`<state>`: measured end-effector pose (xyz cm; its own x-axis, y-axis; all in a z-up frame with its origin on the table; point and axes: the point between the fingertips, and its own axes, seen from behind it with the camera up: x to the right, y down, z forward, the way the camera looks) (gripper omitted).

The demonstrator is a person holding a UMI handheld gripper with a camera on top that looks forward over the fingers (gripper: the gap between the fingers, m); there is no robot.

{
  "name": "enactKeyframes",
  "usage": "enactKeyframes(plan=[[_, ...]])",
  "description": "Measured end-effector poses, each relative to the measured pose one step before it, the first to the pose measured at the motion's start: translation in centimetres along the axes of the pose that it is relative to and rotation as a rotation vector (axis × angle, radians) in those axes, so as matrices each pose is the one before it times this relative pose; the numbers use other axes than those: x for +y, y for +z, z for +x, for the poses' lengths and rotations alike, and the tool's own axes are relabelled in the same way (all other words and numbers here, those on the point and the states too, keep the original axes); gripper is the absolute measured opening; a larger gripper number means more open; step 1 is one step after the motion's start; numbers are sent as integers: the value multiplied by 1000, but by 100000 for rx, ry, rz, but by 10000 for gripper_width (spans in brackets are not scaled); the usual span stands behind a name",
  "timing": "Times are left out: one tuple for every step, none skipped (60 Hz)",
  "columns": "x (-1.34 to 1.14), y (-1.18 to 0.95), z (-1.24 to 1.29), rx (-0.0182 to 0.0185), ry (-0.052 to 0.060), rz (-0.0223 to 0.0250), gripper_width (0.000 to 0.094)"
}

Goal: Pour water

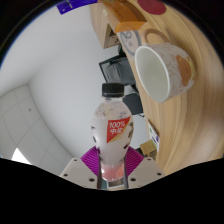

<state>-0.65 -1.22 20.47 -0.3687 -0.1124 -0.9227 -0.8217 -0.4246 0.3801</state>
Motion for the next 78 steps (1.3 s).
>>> enactKeyframes(plan=[[69,-38,-355,143,-2492,-358,293],[100,-157,-325,421,-2749,-278,293],[22,-55,-417,443,-3181,-333,292],[-34,-82,-436,416,-3504,-274,293],[-74,-91,-417,421,-3895,-245,292],[-116,-125,-448,454,-4175,-208,292],[-211,-245,-598,153,-4228,9,293],[-194,-144,-328,759,-4738,141,294],[-363,-171,-430,474,-4749,148,293],[-424,-177,-463,348,-4778,394,292],[-537,-239,-435,299,-4896,566,293],[-605,-260,-378,383,-5018,753,293],[-710,-272,-329,466,-5132,919,292],[-961,-488,-614,481,-4627,1112,292],[-966,-385,-341,586,-4661,1254,293],[-599,-95,226,1344,-6047,1147,294],[-941,-334,-22,889,-5447,1435,293],[-976,-316,76,1064,-5444,1555,292],[-974,-301,183,1264,-5383,1566,294],[-986,-326,282,1471,-5297,1473,294],[-1133,-550,235,1547,-4925,1413,294],[-738,-56,610,1914,-5260,1237,293],[-829,-261,518,1866,-5084,1183,294],[-765,-254,563,1848,-5115,1110,293],[-645,-204,641,1767,-5180,1033,293],[-551,-198,689,1732,-5098,902,293],[-386,-166,805,1923,-5077,607,294],[-493,-586,839,1585,-4556,975,294],[-123,32,910,2358,-4821,47,295],[-199,-75,1054,2405,-4108,569,295],[-17,-93,875,2661,-4373,-47,295],[104,-61,991,2568,-4137,-171,294],[200,-26,1002,2521,-3965,-261,294],[258,4,953,2338,-3826,-295,294],[345,41,965,2292,-3674,-314,294],[642,-372,803,1829,-4289,173,293],[500,101,883,2163,-3359,-642,293],[542,439,1066,2034,-2414,-1238,293],[618,140,748,1998,-2554,-998,292],[675,162,751,2018,-2114,-932,293],[666,118,712,1890,-1749,-945,293],[675,162,663,1725,-1359,-933,293],[694,175,567,1456,-942,-1053,293],[926,-110,286,1142,-1752,-168,292],[592,378,748,770,-104,-1487,293],[613,173,344,775,-651,-1181,293],[540,169,350,717,-544,-906,293],[480,169,297,800,-350,-588,293],[446,175,335,723,-392,-403,294],[452,144,240,641,-429,-424,294],[487,107,172,411,-381,-606,293],[502,170,131,246,-250,-737,293],[491,161,143,255,-252,-664,293],[582,-277,-373,839,-917,416,292],[443,466,489,-222,-84,-379,293],[363,189,114,64,-331,-428,293],[341,180,105,-71,-249,-462,294],[321,134,7,-165,-204,-371,293],[323,165,43,-112,-111,-288,292],[316,162,3,-121,25,-277,293],[230,17,-354,186,-189,-26,293],[278,155,-1,-268,-75,-218,293],[266,56,-79,-239,-291,18,293],[215,120,2,-124,-337,-78,293],[234,138,86,108,-578,-110,292],[257,169,141,305,-735,-122,292],[285,120,126,408,-812,-153,293],[321,159,110,339,-721,-267,293],[349,110,-14,-3,-523,-428,293],[509,-22,-144,-64,-278,-631,295],[-404,-228,-57,-26,114,1498,295],[-159,49,83,123,386,1912,294],[330,-39,59,238,458,-609,295],[-196,-31,42,18,516,917,296],[-3,-30,42,86,307,189,297],[57,167,85,46,15,191,296],[-31,-128,-31,-125,-60,273,304],[34,-33,-14,-113,-153,-13,311]])
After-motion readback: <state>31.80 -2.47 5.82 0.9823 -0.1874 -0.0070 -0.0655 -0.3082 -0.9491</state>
